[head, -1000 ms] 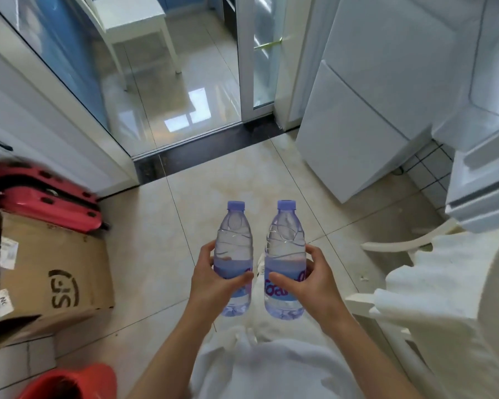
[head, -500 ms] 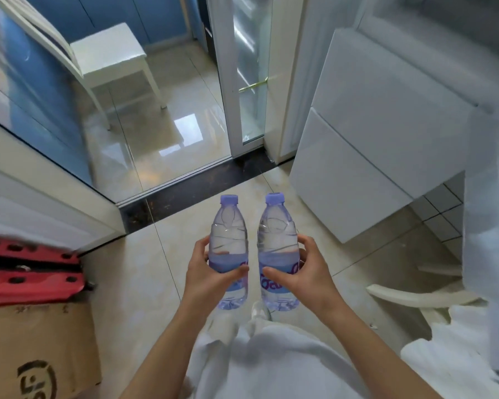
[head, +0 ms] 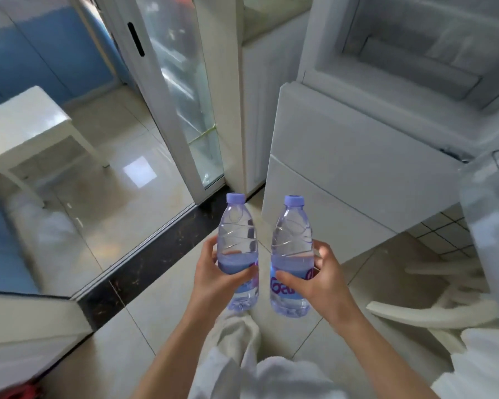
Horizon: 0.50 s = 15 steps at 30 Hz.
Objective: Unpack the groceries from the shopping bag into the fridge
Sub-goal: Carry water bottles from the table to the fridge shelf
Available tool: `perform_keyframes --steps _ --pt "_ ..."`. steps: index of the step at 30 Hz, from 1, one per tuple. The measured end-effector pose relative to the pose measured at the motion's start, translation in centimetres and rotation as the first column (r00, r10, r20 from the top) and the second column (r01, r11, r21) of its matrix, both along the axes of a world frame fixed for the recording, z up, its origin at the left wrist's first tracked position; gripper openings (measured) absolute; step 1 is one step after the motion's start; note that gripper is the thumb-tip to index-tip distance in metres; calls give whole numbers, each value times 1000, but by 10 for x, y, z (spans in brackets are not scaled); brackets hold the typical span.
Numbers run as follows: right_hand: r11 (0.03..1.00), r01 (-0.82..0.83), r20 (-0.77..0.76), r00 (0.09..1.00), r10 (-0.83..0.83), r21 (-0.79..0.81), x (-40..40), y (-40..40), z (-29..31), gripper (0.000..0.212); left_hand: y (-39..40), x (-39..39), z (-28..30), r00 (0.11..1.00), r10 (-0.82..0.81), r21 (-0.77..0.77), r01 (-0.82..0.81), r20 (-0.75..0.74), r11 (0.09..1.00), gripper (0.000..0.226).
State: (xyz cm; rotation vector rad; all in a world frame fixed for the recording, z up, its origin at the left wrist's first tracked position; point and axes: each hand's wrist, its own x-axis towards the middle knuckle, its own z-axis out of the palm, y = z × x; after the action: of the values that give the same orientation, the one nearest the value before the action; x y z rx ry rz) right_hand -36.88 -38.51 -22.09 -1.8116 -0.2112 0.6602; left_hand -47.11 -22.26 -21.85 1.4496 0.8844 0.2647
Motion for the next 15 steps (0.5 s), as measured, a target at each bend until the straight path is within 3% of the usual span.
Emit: perform_keyframes --steps 7,15 --pt "971 232 37 972 -234 54 62 64 15 74 82 95 16 964 -264 16 263 31 965 73" --pt "885 450 142 875 -464 118 133 100 47 74 127 209 37 875 -466 97 456 130 885 68"
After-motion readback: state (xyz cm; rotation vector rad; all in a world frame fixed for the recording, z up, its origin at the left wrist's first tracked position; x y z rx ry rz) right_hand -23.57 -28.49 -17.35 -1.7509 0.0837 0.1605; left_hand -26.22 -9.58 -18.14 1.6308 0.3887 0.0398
